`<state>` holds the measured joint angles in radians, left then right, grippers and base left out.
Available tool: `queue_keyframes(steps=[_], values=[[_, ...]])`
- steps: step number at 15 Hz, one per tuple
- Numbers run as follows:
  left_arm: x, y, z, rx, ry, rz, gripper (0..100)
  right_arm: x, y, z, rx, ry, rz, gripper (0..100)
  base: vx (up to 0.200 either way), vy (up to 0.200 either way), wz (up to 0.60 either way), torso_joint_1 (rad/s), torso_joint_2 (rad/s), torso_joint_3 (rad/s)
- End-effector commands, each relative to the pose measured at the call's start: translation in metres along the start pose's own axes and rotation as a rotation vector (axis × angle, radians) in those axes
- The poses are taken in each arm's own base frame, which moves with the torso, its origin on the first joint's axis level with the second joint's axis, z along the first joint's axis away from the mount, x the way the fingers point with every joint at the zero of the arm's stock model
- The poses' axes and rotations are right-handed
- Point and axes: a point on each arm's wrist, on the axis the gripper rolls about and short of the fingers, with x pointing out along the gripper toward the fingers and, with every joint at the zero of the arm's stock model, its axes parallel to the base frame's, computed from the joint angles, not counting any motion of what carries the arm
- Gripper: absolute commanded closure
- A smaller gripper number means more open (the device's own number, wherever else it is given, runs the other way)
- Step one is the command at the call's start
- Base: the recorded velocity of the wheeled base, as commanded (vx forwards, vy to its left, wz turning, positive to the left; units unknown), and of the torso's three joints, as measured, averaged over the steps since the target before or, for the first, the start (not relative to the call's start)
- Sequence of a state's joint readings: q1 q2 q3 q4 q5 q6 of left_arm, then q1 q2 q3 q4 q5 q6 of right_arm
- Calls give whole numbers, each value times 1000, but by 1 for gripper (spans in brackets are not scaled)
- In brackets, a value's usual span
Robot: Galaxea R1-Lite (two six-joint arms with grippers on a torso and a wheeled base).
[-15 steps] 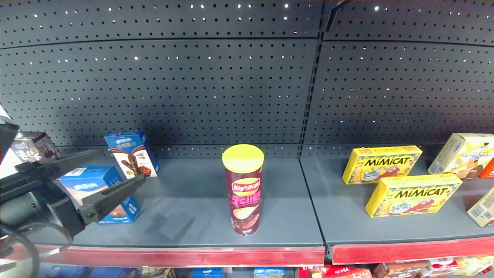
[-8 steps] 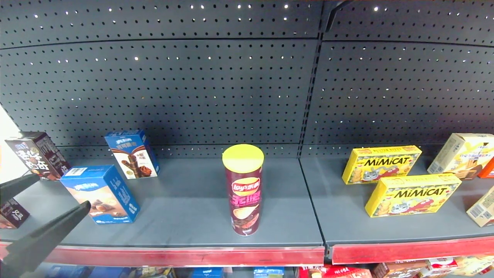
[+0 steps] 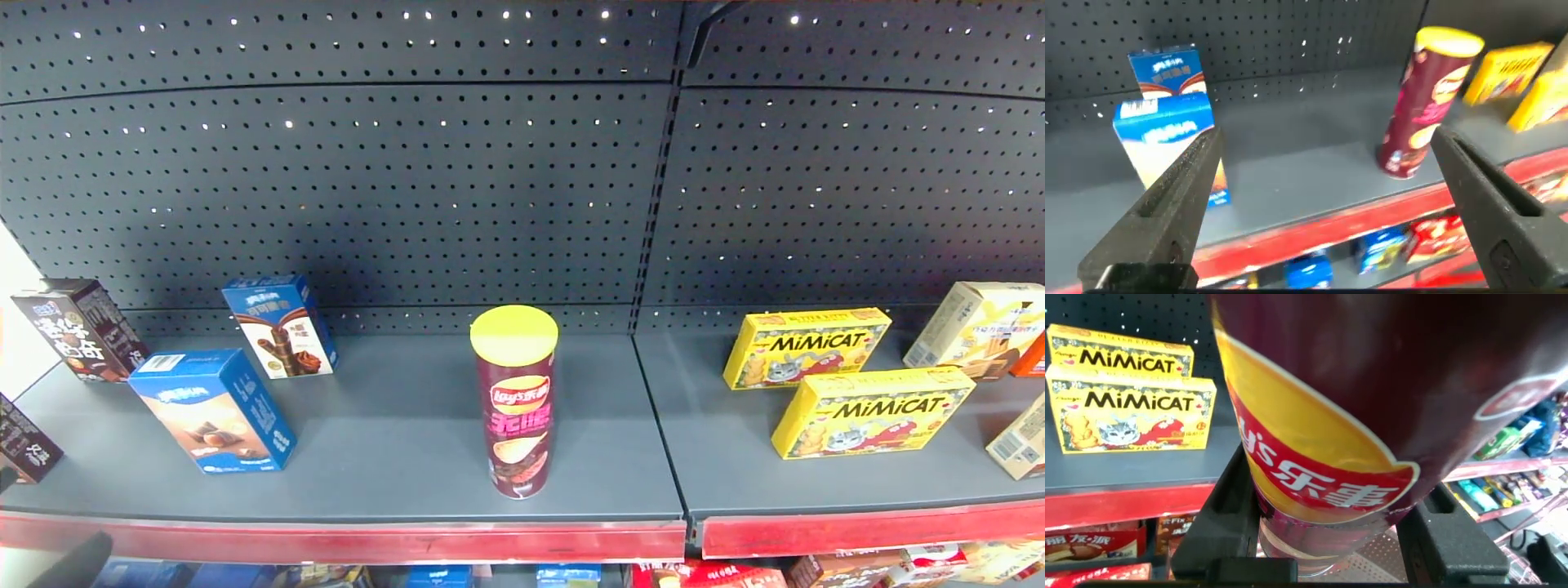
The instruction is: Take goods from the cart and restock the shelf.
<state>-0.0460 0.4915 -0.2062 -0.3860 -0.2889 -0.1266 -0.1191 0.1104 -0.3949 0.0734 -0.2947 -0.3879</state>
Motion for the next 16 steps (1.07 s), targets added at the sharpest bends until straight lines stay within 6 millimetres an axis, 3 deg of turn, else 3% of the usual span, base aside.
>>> queue_keyframes(steps=[1,7,12,16], values=[[-24,-5,-16,-17,-39,-3,0,0,-1,2,-2,-3,-2,100,0,0,0,0,0,0],[-33,-7,-19,-27,-4,0,0,20,-5,32,-9,18,40,100,0,0,0,0,0,0],[-25,-4,-20,-38,47,33,0,77,-2,83,83,21,278,100,0,0,0,0,0,0],[-23,-2,-20,-41,55,96,0,101,15,86,194,64,541,100,0,0,0,0,0,0]])
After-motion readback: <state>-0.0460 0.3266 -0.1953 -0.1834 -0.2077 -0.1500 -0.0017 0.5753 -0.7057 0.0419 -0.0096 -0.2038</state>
